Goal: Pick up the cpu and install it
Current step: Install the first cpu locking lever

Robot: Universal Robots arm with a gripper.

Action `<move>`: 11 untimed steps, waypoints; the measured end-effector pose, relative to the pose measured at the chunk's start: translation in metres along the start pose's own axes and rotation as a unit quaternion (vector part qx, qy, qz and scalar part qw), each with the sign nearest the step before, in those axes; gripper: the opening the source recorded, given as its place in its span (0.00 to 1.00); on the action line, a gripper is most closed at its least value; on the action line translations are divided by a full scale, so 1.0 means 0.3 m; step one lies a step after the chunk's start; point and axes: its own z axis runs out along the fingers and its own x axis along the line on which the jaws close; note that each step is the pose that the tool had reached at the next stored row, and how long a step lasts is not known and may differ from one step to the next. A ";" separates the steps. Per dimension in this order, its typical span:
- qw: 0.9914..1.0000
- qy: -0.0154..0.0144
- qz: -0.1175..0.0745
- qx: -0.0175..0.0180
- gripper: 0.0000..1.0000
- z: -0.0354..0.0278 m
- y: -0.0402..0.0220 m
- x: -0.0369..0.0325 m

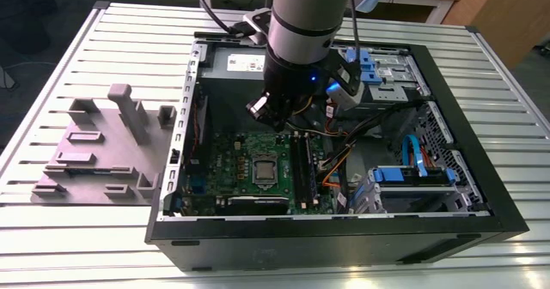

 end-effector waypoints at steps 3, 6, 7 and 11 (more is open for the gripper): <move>1.000 -0.001 0.010 0.000 0.10 0.003 0.003 -0.002; 1.000 -0.002 0.022 0.000 0.10 0.007 0.005 -0.004; 1.000 -0.002 0.026 0.000 0.10 0.008 0.006 -0.004; 0.999 -0.003 0.037 0.000 0.10 0.012 0.011 -0.005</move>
